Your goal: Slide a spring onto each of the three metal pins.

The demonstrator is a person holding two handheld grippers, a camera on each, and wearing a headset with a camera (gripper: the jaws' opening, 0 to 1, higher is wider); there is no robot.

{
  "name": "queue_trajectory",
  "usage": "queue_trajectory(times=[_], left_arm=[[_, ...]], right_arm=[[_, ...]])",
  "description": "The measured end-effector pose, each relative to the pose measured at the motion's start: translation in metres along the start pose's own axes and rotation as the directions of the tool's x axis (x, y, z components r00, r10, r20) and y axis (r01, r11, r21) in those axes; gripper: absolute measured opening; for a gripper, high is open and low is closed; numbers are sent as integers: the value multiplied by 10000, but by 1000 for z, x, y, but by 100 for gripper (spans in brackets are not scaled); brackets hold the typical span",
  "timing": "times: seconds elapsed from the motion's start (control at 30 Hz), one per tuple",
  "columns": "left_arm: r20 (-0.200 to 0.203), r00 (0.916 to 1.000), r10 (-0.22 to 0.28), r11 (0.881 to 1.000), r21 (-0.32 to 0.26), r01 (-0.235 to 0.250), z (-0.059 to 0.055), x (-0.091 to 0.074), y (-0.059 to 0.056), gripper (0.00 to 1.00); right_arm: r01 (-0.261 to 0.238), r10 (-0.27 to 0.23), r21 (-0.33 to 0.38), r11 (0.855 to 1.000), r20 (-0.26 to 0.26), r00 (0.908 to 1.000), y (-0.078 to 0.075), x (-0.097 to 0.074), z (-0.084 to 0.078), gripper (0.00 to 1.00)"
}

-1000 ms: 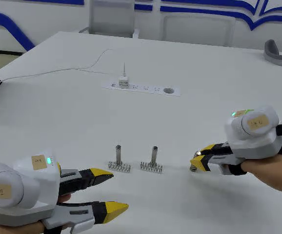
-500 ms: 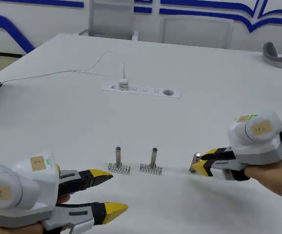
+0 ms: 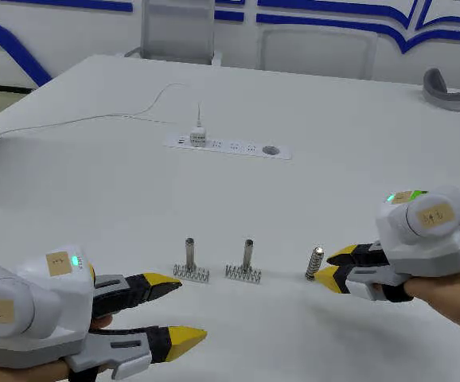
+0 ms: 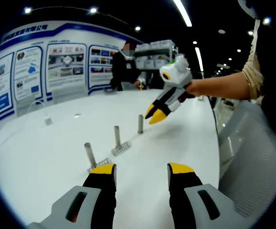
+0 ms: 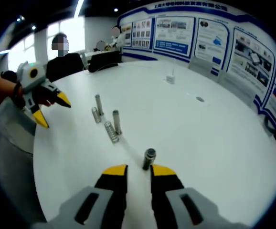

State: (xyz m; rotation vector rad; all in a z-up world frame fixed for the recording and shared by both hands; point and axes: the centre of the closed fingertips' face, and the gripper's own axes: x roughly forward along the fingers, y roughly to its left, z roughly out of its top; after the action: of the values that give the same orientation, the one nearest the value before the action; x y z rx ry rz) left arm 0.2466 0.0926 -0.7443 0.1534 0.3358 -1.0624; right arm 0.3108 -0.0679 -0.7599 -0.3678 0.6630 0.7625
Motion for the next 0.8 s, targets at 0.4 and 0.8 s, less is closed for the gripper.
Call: queue_trajectory(times=[0.4, 0.8], left_arm=[[46, 10000, -5, 10000, 7, 5, 1, 0, 0, 44], [55, 10000, 38, 10000, -7, -38, 1, -1, 1, 44]], right_arm=[[-469, 468, -320, 9984, -23, 9989, 25, 7, 4, 20], [-875, 875, -829, 9927, -38, 9962, 38, 19, 18, 20]])
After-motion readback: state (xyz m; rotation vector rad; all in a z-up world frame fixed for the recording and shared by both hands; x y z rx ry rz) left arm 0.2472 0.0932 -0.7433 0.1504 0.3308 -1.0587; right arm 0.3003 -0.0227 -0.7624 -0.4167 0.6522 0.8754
